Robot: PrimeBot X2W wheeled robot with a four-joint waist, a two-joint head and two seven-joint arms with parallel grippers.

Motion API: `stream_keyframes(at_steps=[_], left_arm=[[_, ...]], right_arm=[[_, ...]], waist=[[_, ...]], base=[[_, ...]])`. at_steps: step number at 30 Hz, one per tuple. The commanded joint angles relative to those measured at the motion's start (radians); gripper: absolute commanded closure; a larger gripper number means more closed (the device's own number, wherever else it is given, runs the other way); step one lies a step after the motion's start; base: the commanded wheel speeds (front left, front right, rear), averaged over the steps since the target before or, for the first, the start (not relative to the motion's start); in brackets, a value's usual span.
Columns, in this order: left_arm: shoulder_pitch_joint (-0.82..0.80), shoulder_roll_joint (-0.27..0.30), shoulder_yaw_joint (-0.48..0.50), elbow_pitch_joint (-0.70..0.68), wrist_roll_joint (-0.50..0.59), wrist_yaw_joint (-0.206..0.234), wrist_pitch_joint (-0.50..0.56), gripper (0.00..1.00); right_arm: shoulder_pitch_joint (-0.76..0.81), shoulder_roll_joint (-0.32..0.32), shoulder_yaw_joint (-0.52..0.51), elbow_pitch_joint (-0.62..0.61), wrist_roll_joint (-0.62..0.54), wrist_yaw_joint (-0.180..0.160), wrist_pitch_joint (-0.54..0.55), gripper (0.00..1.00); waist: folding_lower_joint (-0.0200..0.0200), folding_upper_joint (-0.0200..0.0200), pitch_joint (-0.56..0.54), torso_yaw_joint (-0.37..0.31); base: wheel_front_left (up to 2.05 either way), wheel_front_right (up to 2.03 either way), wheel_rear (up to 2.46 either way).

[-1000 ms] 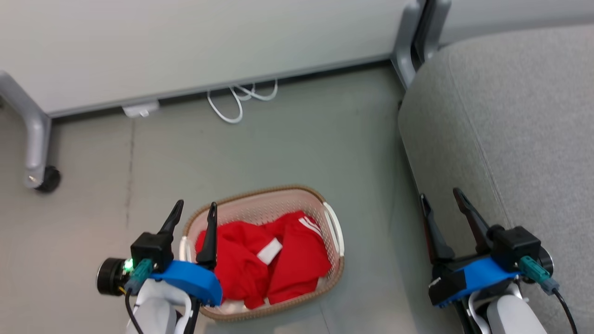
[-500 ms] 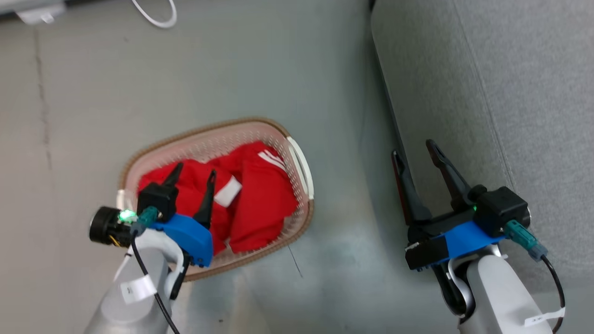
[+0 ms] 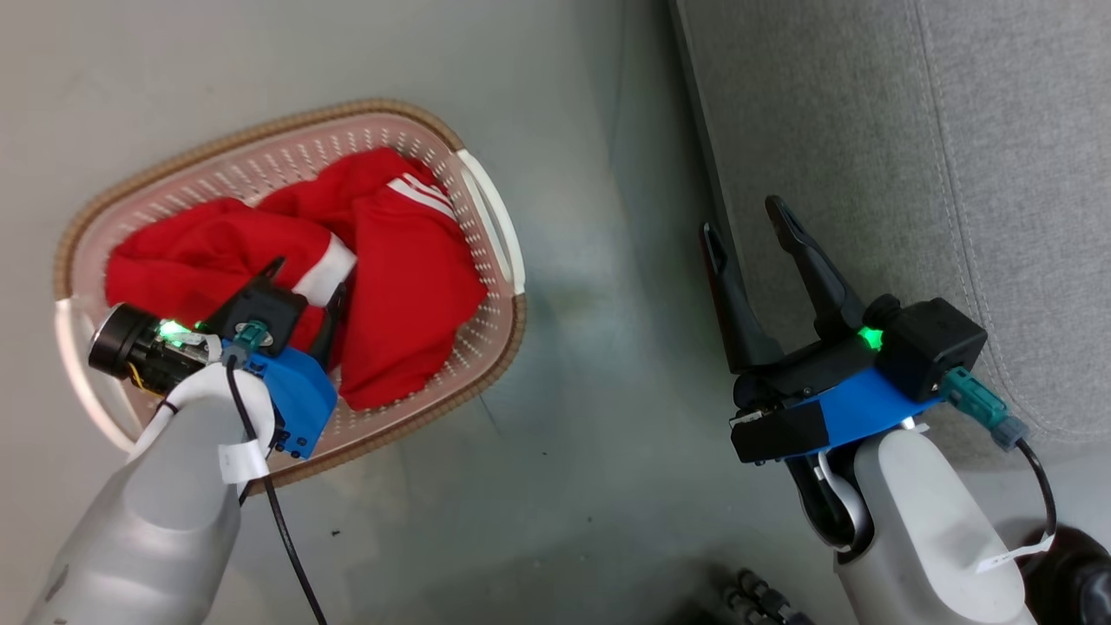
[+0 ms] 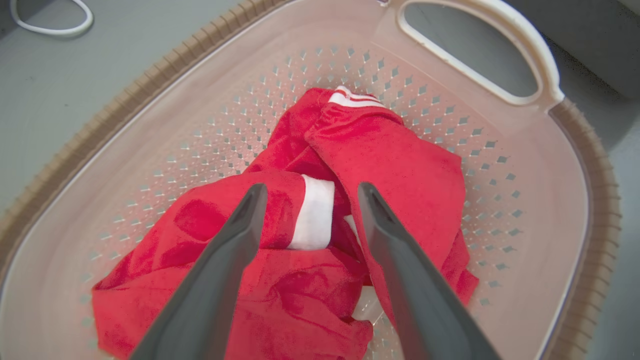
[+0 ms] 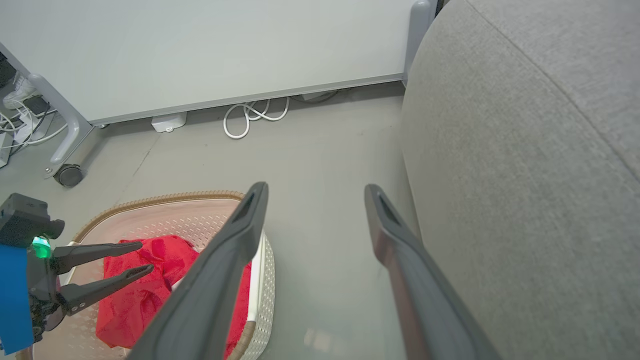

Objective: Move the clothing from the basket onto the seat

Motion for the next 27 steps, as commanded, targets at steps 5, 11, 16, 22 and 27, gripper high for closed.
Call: stream_keyframes(at_steps=[5,11,16,22,27], left_arm=[[-0.060,0.045,-0.128,0.027,0.002,-0.001,0.043,0.00],[-0.111,0.080,-0.230,0.049,-0.025,-0.001,0.079,0.00],[-0.148,0.103,-0.280,0.073,-0.038,-0.001,0.108,0.00],[-0.183,0.126,-0.338,0.098,-0.025,-0.001,0.141,0.00],[-0.217,0.141,-0.390,0.114,-0.005,-0.001,0.165,0.00]], right_arm=[[-0.030,-0.001,0.015,-0.018,0.030,0.000,-0.005,0.00],[-0.045,-0.001,0.035,-0.026,0.051,0.000,-0.005,0.00],[-0.053,-0.001,0.048,-0.032,0.065,0.000,-0.005,0.00],[-0.060,-0.001,0.059,-0.038,0.079,0.000,-0.005,0.00],[-0.064,-0.001,0.065,-0.043,0.082,0.000,-0.005,0.00]], waist=[[-0.0003,0.0000,0.076,-0.031],[-0.0003,0.0000,0.116,-0.036],[-0.0003,0.0000,0.148,-0.044],[-0.0003,0.0000,0.175,-0.054],[-0.0003,0.0000,0.191,-0.061]], base=[[0.00,0.00,0.00],[0.00,0.00,0.00],[0.00,0.00,0.00],[0.00,0.00,0.00],[0.00,0.00,0.00]])
